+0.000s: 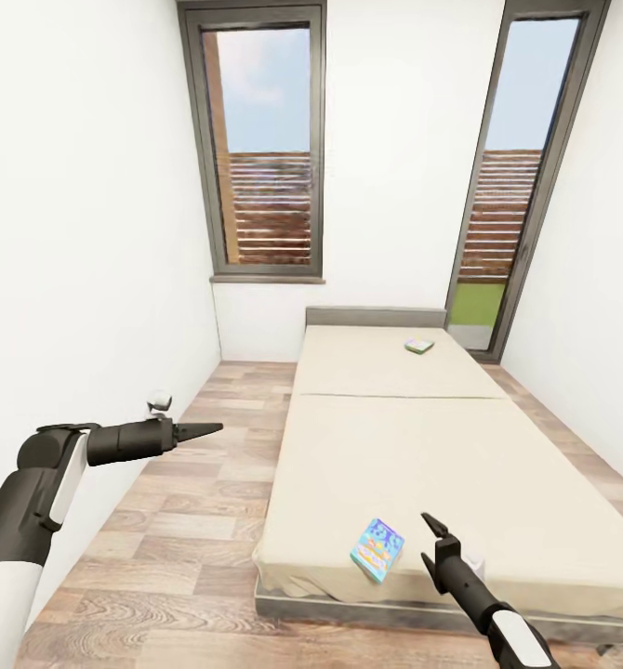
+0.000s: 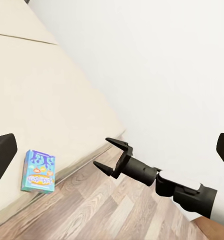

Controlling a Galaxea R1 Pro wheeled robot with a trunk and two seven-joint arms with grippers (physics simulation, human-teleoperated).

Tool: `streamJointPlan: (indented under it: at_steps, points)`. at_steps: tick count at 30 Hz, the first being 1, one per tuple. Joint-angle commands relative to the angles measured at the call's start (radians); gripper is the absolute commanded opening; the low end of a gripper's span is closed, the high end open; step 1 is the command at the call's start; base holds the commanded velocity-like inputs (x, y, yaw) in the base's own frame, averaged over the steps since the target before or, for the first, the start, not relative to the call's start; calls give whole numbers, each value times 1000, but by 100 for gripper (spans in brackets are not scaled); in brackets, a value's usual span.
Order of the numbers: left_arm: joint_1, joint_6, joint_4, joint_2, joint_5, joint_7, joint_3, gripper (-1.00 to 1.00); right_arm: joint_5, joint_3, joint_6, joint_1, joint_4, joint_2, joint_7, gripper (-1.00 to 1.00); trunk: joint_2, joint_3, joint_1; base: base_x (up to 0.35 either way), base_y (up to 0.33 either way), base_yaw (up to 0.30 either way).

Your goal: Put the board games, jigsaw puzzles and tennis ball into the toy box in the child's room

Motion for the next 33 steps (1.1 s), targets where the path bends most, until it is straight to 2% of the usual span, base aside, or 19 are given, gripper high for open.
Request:
streamJointPlan:
  at_steps: [1, 33]
  points:
    - [-1, 8, 0, 0, 2, -1, 0, 100, -6, -4, 9, -1, 3, 0, 0, 100, -8, -4, 4, 0, 0, 0]
    - [0, 6, 2, -1, 1, -1, 0, 100, -7, -4, 54, -1, 33, -1, 2, 100, -232, -105, 127, 0, 0, 0]
